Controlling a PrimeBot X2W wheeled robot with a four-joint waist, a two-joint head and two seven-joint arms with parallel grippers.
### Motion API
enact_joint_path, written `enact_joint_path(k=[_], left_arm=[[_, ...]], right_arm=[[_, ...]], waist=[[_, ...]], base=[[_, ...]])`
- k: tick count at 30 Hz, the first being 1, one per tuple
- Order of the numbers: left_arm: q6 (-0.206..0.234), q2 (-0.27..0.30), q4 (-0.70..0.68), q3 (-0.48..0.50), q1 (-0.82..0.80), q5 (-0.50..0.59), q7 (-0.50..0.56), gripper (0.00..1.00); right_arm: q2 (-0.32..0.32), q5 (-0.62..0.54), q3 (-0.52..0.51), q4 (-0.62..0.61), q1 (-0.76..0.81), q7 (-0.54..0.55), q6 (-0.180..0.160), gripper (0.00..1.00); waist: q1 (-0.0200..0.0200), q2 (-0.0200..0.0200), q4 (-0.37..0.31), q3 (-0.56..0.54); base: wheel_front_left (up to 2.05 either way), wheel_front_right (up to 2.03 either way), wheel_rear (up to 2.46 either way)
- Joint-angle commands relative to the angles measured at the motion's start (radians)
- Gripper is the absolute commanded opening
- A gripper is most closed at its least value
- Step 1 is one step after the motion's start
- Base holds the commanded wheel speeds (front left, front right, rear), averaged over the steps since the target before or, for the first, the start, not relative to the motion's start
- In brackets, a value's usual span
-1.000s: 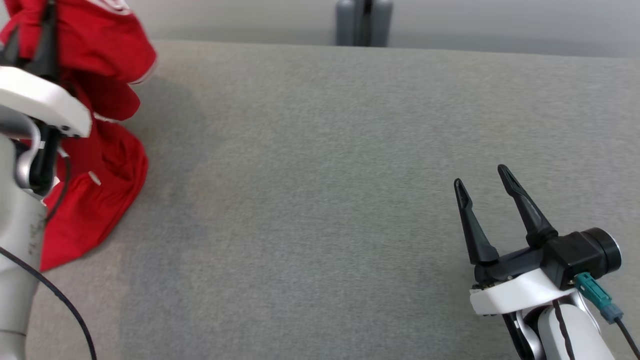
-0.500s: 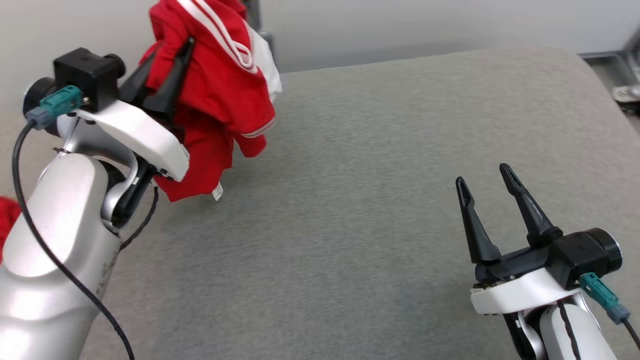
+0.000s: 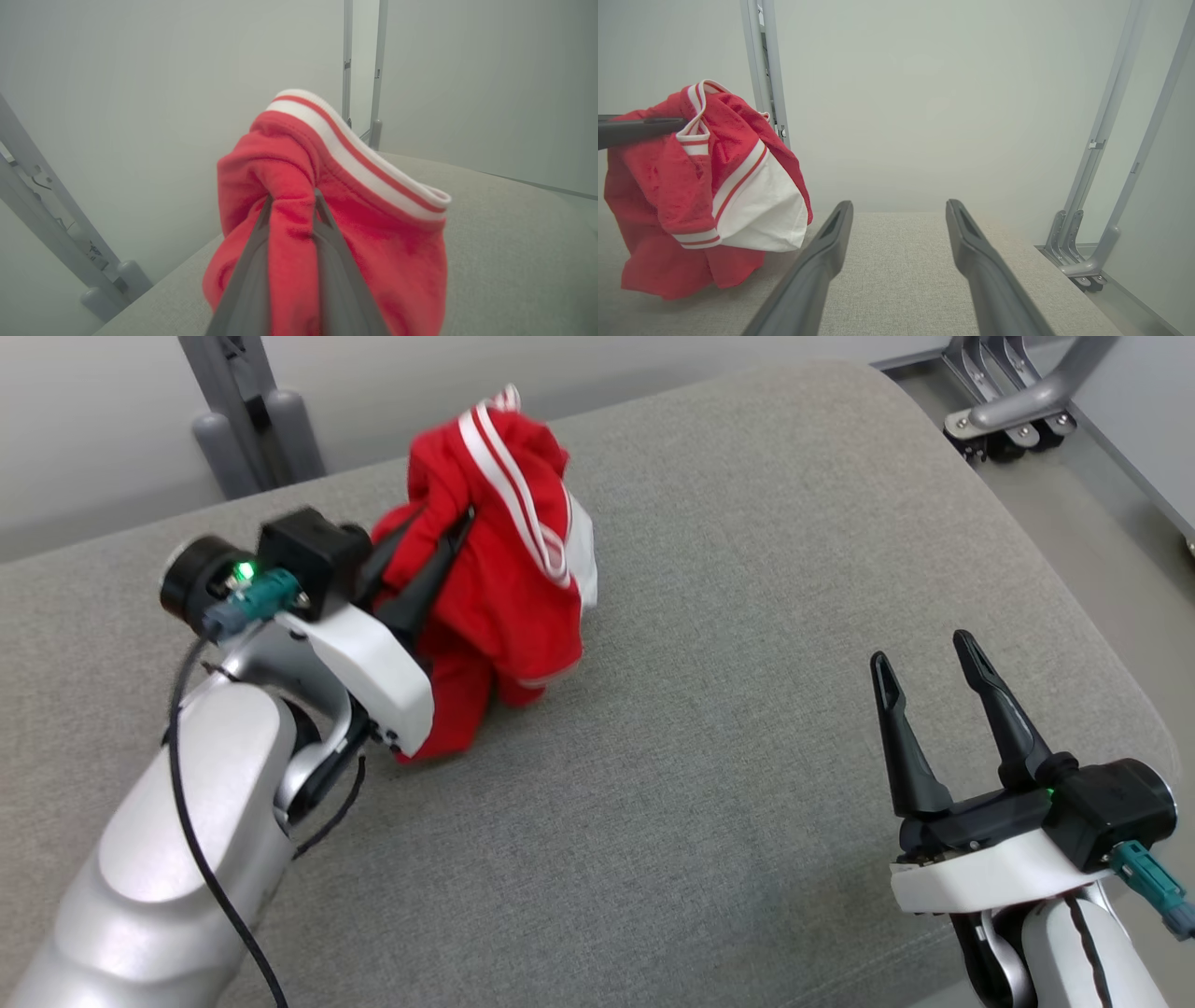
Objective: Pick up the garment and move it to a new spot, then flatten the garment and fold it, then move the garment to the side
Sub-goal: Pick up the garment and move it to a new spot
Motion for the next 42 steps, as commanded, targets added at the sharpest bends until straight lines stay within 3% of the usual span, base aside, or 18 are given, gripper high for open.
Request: enact_joint_path(k=[1,11,13,14,15,21,28,31,38,42], left_arm=[[0.005,0.005,0.01,-0.005,0.017,0.011,-0.006,0.0],[0.027,-0.017,0.155,-0.059,0.103,0.045,-0.102,0.0],[0.034,-0.028,0.186,-0.061,0.111,0.047,-0.128,0.46],[0.035,-0.031,0.201,-0.065,0.113,0.054,-0.14,0.94],[0.038,-0.034,0.214,-0.068,0.114,0.06,-0.153,1.0],[0.067,-0.058,0.25,-0.057,0.131,0.057,-0.242,1.0],[0.111,-0.084,0.185,-0.014,0.204,0.031,-0.291,1.0],[0.134,-0.101,0.148,0.017,0.272,-0.006,-0.295,1.0],[0.242,-0.137,-0.03,0.17,0.439,-0.01,-0.3,1.0],[0.24,-0.157,-0.111,0.226,0.548,0.017,-0.3,1.0]], right_arm=[[-0.003,0.007,-0.004,-0.006,-0.008,-0.006,0.0,1.0],[-0.004,0.009,-0.011,-0.021,-0.027,-0.006,0.0,1.0],[-0.004,0.004,-0.013,-0.02,-0.028,-0.006,0.0,1.0],[-0.004,0.002,-0.014,-0.019,-0.029,-0.006,0.0,1.0],[-0.004,0.001,-0.016,-0.02,-0.029,-0.006,0.0,1.0],[-0.004,-0.012,-0.008,-0.011,-0.017,-0.006,0.0,1.0],[-0.004,-0.023,0.007,0.008,0.013,-0.006,0.0,1.0],[-0.004,-0.027,0.018,0.021,0.031,-0.006,0.0,1.0],[-0.004,-0.006,0.037,0.05,0.077,-0.006,0.0,1.0],[-0.004,0.0,0.038,0.064,0.103,-0.006,0.0,1.0]], waist=[[0.0,0.0,-0.013,0.023],[0.0,0.0,-0.004,0.1],[0.0,0.0,0.004,0.105],[0.0,0.0,0.007,0.105],[0.0,0.0,0.013,0.104],[0.0,0.0,0.048,0.061],[0.0,0.0,0.107,-0.024],[0.0,0.0,0.151,-0.068],[0.0,0.0,0.276,-0.165],[0.0,0.0,0.344,-0.21]], base=[[0.0,0.0,0.0],[0.0,0.0,0.0],[0.0,0.0,0.0],[0.0,0.0,0.0],[0.0,0.0,0.0],[0.0,0.0,0.0],[0.0,0.0,0.0],[0.0,0.0,0.0],[0.0,0.0,0.0],[0.0,0.0,0.0]])
